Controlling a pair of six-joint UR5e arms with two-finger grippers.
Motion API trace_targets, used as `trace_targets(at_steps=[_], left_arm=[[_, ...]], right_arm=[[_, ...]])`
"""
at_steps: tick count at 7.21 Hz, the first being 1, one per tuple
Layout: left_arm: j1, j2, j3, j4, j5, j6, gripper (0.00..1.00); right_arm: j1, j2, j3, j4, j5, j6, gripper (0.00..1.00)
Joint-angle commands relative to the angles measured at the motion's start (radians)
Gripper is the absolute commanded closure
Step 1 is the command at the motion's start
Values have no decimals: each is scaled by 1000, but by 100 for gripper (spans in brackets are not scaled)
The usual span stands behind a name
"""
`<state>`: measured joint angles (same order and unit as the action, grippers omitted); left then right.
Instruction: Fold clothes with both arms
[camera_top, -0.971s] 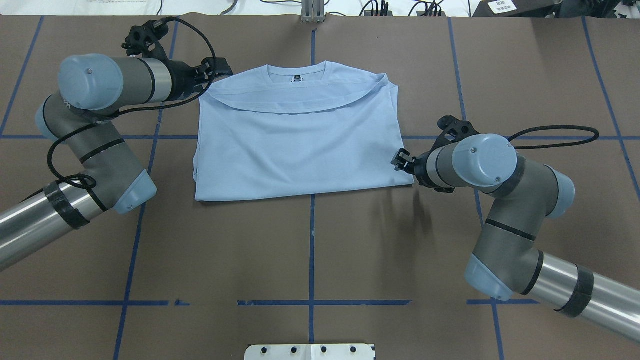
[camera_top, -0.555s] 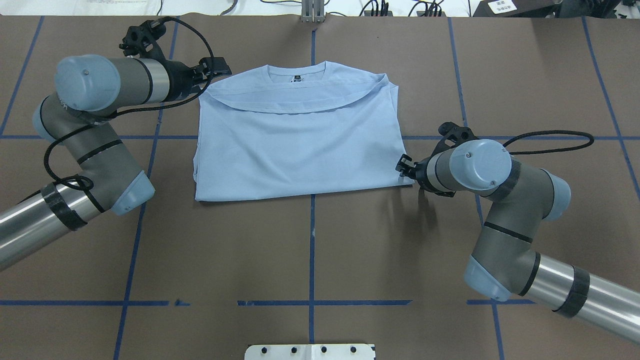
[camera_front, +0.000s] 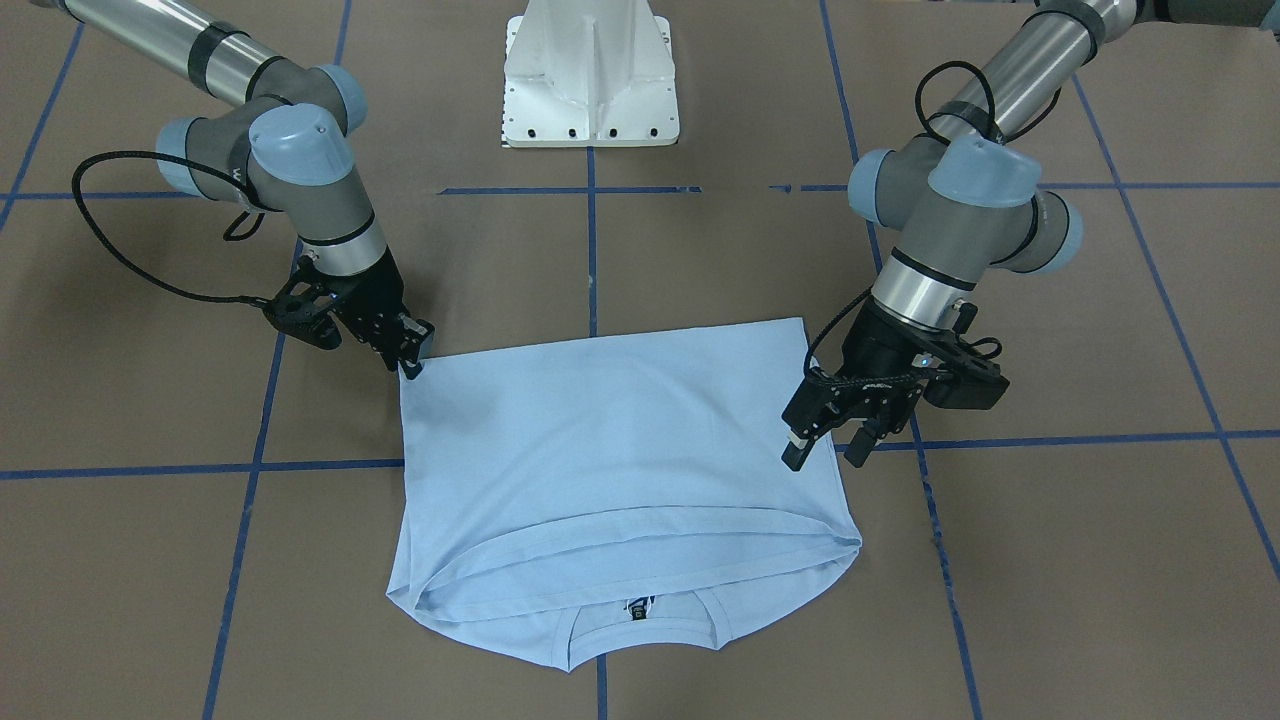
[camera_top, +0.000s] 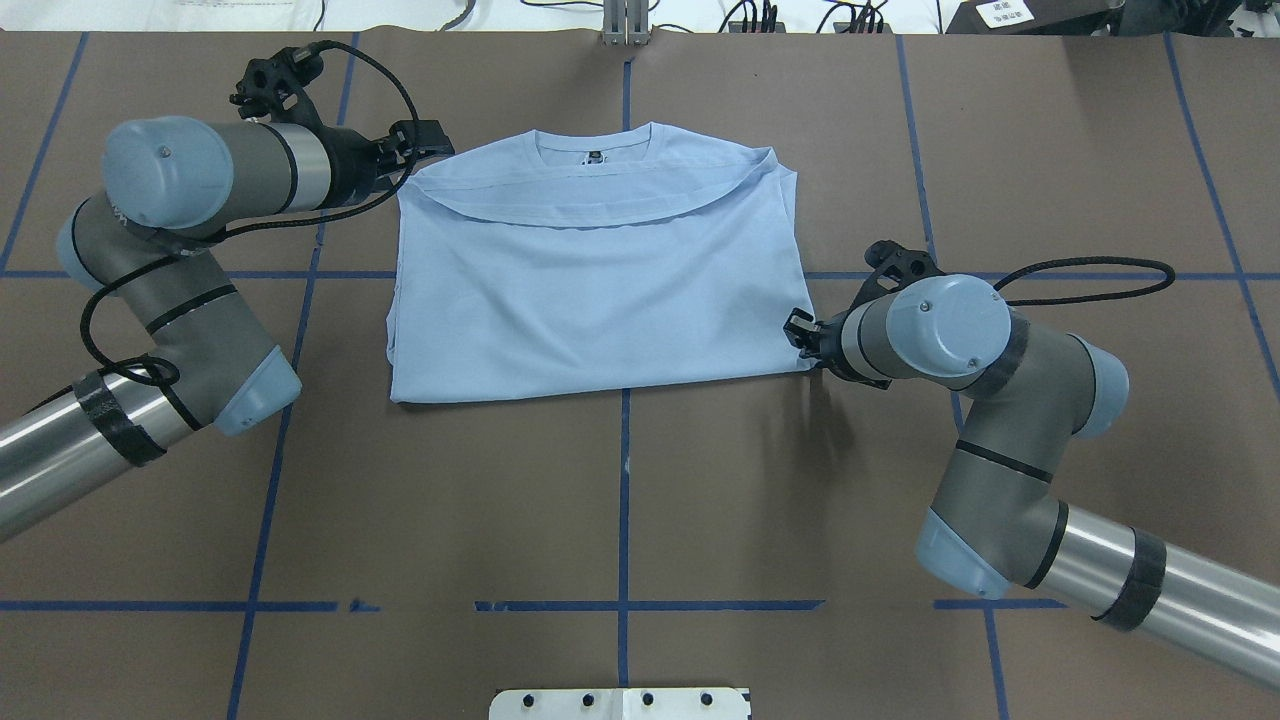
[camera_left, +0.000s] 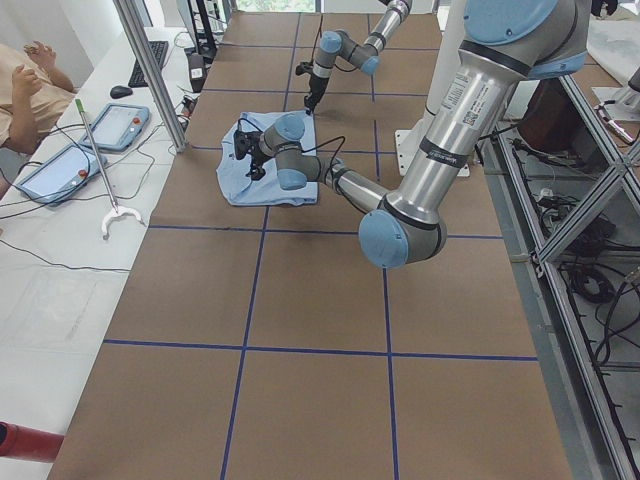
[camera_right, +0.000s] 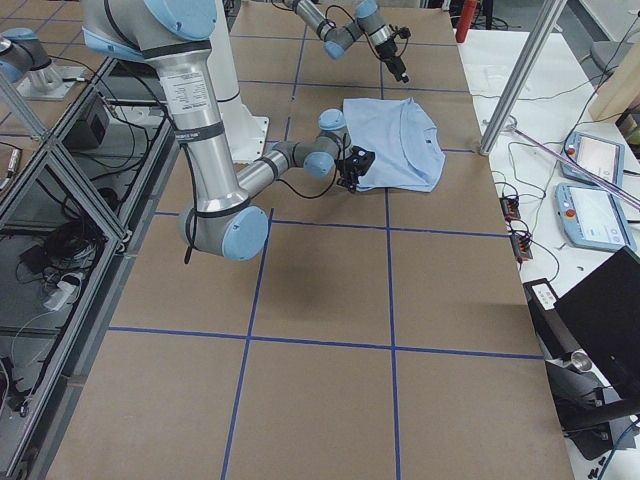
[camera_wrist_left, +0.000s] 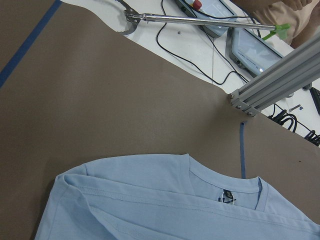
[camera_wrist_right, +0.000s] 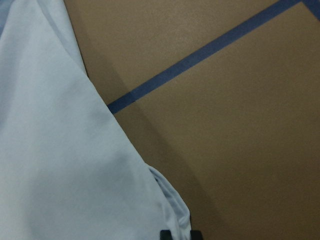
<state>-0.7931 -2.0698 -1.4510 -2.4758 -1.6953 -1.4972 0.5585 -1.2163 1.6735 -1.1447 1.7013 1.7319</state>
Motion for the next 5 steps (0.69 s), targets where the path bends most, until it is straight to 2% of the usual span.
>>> trace_targets(at_steps=[1, 3, 4, 5], left_arm=[[0, 10, -3, 0, 0, 0, 0], [2, 10, -17, 2, -1, -2, 0], [2, 16, -25, 3, -7, -2, 0], [6, 28, -61, 6, -10, -2, 0]], right_arm=[[1, 3, 0, 0, 0, -2, 100], [6, -49, 105, -9, 32, -2, 100], [-11, -128, 252, -60, 99, -2, 100], [-65, -217, 441, -173, 145, 6, 100]])
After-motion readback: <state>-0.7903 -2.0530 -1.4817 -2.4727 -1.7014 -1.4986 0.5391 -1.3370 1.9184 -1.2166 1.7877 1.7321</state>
